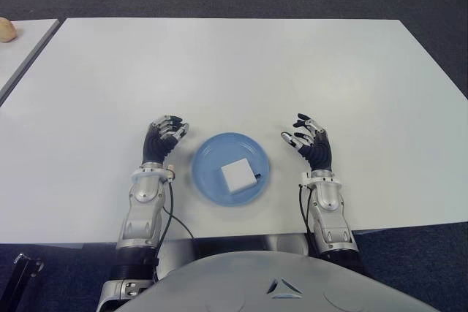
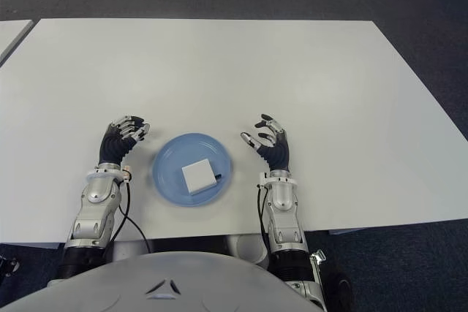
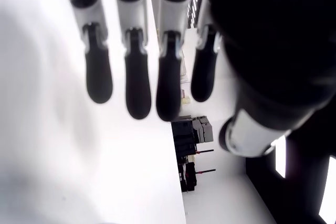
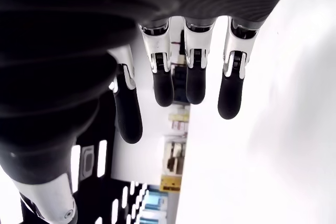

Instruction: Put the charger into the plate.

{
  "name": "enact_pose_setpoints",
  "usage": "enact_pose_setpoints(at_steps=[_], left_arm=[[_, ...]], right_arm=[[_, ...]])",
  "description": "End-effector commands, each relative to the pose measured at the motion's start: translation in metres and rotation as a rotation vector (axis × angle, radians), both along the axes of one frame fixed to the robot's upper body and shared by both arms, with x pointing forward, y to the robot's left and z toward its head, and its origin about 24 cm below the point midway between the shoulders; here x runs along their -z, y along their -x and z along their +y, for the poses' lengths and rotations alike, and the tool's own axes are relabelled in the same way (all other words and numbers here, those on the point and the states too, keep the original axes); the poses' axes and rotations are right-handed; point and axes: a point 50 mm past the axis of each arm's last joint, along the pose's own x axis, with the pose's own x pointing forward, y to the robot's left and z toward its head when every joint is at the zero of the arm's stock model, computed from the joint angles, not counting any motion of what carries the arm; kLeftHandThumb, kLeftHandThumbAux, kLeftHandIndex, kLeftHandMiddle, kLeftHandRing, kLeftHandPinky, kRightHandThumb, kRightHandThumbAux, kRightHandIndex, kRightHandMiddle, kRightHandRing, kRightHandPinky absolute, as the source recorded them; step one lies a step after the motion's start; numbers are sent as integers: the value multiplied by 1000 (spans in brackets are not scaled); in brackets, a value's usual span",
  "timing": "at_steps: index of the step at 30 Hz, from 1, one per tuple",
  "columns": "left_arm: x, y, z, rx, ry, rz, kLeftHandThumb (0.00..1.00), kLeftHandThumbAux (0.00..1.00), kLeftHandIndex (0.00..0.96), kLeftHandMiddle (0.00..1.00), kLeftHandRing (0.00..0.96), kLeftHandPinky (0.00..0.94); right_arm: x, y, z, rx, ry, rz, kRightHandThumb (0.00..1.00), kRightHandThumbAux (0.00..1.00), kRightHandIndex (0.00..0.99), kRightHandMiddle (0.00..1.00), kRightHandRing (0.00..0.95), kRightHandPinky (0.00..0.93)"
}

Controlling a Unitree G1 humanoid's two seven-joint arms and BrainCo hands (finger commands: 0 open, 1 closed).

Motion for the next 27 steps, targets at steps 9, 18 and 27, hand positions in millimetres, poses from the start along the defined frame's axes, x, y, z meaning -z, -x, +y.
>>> enact_pose_setpoints(at_steps=[9,18,27], left_arm=[[7,-6,-5,-15,-4,-6,705,718,427,502,514,501],[11,-11,-4,-22,3,-10,707,716,429,531,532,505],[15,-16,-1,-47,7,0,709,716,429,528,529,504]], right_arm=[[13,-6,-2,-30,55,61,705,732,426,496,515,523],[18,-10,-1,-19,83,84,704,731,425,486,495,498],[20,-15,1,-19,87,88,702,732,424,480,503,518]])
